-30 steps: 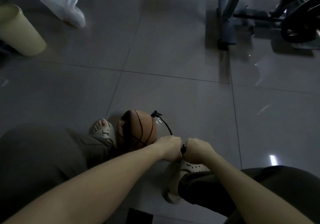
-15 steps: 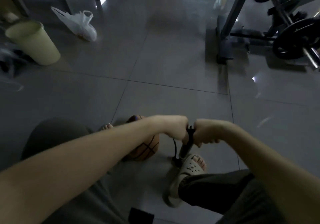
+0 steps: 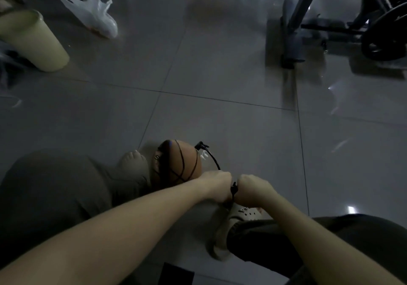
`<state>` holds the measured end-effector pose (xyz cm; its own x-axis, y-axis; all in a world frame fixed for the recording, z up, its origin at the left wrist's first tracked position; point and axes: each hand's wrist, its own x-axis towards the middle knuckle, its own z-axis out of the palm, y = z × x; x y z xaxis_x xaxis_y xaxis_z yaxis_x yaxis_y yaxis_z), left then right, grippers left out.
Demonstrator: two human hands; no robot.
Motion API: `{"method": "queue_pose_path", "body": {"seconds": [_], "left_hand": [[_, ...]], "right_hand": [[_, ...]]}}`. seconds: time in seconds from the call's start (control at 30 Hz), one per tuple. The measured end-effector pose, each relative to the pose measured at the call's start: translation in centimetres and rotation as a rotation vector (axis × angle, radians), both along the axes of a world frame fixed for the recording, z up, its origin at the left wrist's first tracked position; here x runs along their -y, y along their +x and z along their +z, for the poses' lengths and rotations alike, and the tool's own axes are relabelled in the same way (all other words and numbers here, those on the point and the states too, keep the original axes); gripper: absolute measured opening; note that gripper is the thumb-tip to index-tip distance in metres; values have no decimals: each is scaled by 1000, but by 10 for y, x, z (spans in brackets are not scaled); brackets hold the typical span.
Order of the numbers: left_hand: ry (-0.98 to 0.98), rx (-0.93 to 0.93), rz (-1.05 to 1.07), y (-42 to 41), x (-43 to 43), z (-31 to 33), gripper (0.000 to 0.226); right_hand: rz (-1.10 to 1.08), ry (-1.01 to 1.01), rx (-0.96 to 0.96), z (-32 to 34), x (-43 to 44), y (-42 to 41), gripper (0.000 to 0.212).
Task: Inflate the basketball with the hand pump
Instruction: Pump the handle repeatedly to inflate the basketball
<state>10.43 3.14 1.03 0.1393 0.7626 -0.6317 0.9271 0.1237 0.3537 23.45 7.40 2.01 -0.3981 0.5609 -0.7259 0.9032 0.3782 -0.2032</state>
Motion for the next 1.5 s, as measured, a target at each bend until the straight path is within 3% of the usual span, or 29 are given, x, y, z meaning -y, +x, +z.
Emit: {"method": "queue_pose_path", "body": {"seconds": [0.27,0.37,0.63,0.73,0.97,1.17,1.37,1.5], "left_hand": [[19,-14,23,5,3,-14,23],[-48,-22,-1,8,12,-3,20],[-41,147,10,-21,-15,127,17],[18,139,10,-19,-19,151,15],[25,61,54,-1,13,53,17],[13,24,79,-4,25,-5,14],[60,-22,77,3,18,-14,19],[-17,-48,38,15,23,-6,20]], "right_hand": [[15,31,-3,-13,0,3,22],[16,-60,65,-1,11,-2,17],[25,-83,52,145,-15,-14,16],[34,-27,51,165,-18,-14,7],[54,15,25,52,7,-7,15],[108,32,8,-5,10,-9,26],[116,64,-12,-11,5,-2,21],[81,-26,67,2,15,1,16]]}}
